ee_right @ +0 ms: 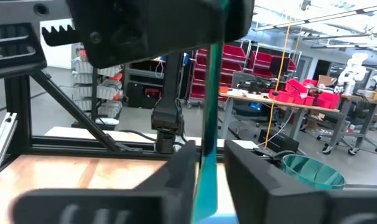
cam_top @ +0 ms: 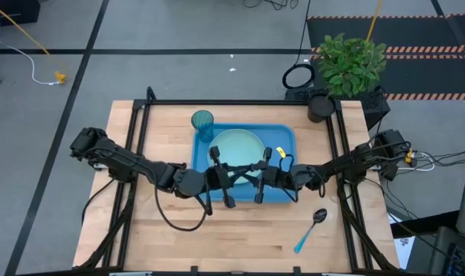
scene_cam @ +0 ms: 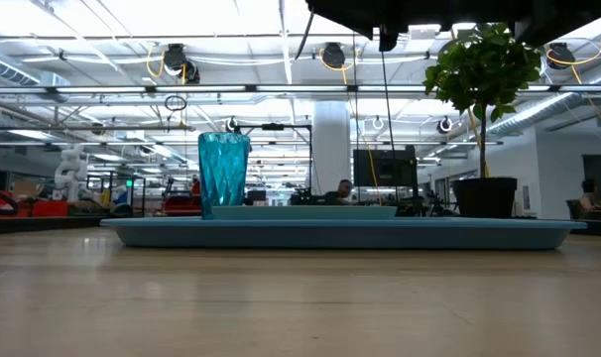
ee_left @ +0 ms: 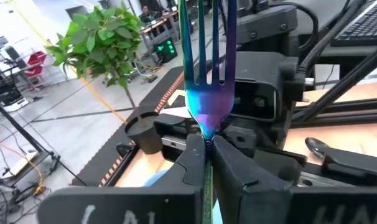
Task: Pick and place plate/cup/fork/spoon on tray
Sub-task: Put the blue fork on the blue serving tray
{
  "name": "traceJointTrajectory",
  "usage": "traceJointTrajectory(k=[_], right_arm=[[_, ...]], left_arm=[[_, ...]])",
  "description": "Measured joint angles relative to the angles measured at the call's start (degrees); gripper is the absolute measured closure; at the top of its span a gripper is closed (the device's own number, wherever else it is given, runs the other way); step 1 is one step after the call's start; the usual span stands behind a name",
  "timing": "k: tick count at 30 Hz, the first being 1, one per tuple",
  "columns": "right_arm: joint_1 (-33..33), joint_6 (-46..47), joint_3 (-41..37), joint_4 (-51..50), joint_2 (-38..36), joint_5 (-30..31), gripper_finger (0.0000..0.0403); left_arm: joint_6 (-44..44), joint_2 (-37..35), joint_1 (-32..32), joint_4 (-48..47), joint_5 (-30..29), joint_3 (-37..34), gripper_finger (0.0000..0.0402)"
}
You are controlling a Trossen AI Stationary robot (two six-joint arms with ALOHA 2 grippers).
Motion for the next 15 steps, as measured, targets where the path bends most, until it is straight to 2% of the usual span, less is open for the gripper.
traceJointTrajectory(k=[2,4,11,15], right_arm=[[0.02,-0.05,0.0,-0.37,0.0,-0.39,0.0374],[0.04,-0.11,0.04,-1.24,-0.02,-0.38,0.039],[-0.04,2.26,0.03,-5.04,-0.07,-2.37,0.0388],[-0.43,4.42,-0.02,-9.17,-1.35,-4.57,0.0397]], left_arm=[[0.25,0.0,-0.06,-0.09,-0.02,0.0,0.0376],[0.71,0.0,-0.05,-0.47,0.17,0.0,0.0374],[1.12,0.0,-0.66,-6.92,0.31,0.0,0.0368],[1.42,-0.07,-1.56,-9.71,-0.03,0.0,0.0346]])
